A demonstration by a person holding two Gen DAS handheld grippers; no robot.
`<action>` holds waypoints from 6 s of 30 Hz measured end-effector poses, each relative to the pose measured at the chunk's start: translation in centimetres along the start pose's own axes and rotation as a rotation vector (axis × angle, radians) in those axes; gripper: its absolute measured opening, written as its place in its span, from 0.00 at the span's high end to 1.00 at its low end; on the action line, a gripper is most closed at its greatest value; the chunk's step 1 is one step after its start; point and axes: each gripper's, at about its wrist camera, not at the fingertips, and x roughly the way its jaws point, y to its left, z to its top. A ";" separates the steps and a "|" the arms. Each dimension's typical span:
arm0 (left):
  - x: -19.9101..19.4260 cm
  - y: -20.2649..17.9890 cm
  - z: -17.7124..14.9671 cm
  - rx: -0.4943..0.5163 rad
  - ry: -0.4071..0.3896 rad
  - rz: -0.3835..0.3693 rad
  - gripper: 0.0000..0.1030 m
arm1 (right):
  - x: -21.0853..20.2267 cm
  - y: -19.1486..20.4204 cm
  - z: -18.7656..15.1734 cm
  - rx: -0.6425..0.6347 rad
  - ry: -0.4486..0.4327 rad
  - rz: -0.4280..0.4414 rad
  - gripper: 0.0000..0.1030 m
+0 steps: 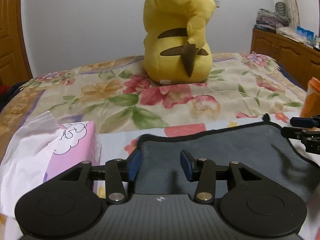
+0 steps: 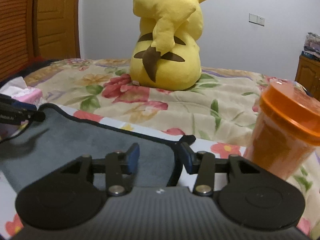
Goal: Fold towel
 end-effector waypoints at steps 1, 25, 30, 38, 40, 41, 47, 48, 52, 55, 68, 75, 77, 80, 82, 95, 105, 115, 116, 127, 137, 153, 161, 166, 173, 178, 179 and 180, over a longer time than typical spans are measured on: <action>-0.4 -0.2 0.0 0.006 0.003 -0.003 0.51 | -0.4 0.0 0.0 0.001 0.003 0.002 0.55; -15.1 -3.4 -0.8 0.030 -0.017 -0.003 0.36 | -14.1 1.5 2.9 0.047 -0.039 0.044 0.54; -17.1 -4.0 -1.7 0.044 -0.022 0.020 0.27 | -15.9 2.0 2.6 0.075 -0.044 0.051 0.40; -19.3 -4.6 -3.8 0.044 -0.038 0.042 0.12 | -17.7 3.1 1.8 0.056 -0.051 0.036 0.12; -19.7 -4.7 -4.2 0.042 -0.038 0.039 0.09 | -17.9 3.4 1.6 0.058 -0.051 0.034 0.06; -19.9 -4.8 -4.5 0.045 -0.038 0.039 0.08 | -18.1 3.5 1.5 0.057 -0.051 0.035 0.03; -21.4 -5.3 -5.2 0.041 -0.052 0.036 0.00 | -19.3 3.9 0.9 0.067 -0.038 0.035 0.00; -21.7 -5.4 -5.2 0.038 -0.056 0.035 0.00 | -19.6 3.9 0.7 0.069 -0.036 0.035 0.00; -23.0 -5.7 -5.6 0.032 -0.049 0.020 0.00 | -20.8 4.4 0.4 0.073 -0.039 0.023 0.00; -24.0 -6.1 -5.9 0.038 -0.043 0.016 0.00 | -22.0 4.5 0.2 0.083 -0.050 0.024 0.00; -28.6 -7.6 -7.8 0.029 -0.048 0.055 0.00 | -26.4 5.5 -0.9 0.092 -0.078 0.023 0.00; -30.5 -8.5 -9.5 0.014 -0.046 0.030 0.00 | -28.2 6.0 -2.1 0.102 -0.080 0.021 0.00; -30.9 -8.7 -10.0 0.005 -0.045 0.025 0.00 | -28.7 6.2 -2.6 0.107 -0.078 0.021 0.00; -31.4 -9.1 -10.9 -0.007 -0.040 0.017 0.00 | -29.2 6.4 -3.2 0.115 -0.076 0.020 0.00; -31.7 -9.3 -11.4 -0.014 -0.033 0.015 0.00 | -29.5 6.5 -3.5 0.124 -0.074 0.021 0.00; -32.2 -10.1 -14.4 -0.023 -0.007 0.010 0.00 | -30.5 8.0 -6.1 0.111 -0.045 0.016 0.00; -31.9 -10.1 -15.6 -0.050 -0.006 -0.001 0.00 | -30.3 8.7 -7.4 0.093 -0.022 0.003 0.00; -31.6 -9.2 -16.1 -0.078 -0.004 0.014 0.00 | -29.7 8.4 -8.3 0.103 -0.004 -0.013 0.00; -31.5 -9.2 -16.1 -0.076 -0.004 0.017 0.00 | -29.8 8.4 -8.4 0.106 -0.004 -0.015 0.00; -32.1 -9.1 -16.1 -0.072 -0.046 0.050 0.00 | -29.9 8.1 -8.7 0.120 -0.010 -0.034 0.00; -33.6 -8.7 -15.8 -0.073 -0.134 0.081 0.00 | -30.7 8.2 -8.5 0.107 -0.063 -0.047 0.00; -35.0 -9.3 -15.6 -0.040 -0.212 0.100 0.00 | -31.6 7.7 -8.5 0.131 -0.119 -0.062 0.00; -35.5 -9.5 -15.6 -0.029 -0.242 0.106 0.00 | -32.1 7.5 -8.5 0.148 -0.158 -0.081 0.00; -35.8 -9.7 -15.6 -0.018 -0.256 0.112 0.00 | -32.5 7.4 -8.5 0.153 -0.184 -0.087 0.00; -36.1 -9.7 -15.6 -0.016 -0.270 0.118 0.00 | -32.8 7.3 -8.4 0.156 -0.210 -0.096 0.00; -36.1 -9.6 -15.6 -0.015 -0.271 0.118 0.00 | -32.9 7.1 -8.5 0.158 -0.217 -0.097 0.00; -36.1 -9.7 -15.6 -0.015 -0.271 0.120 0.00 | -32.9 7.1 -8.5 0.157 -0.217 -0.097 0.00; -36.1 -9.6 -15.5 -0.015 -0.271 0.120 0.00 | -32.8 7.1 -8.5 0.157 -0.216 -0.096 0.00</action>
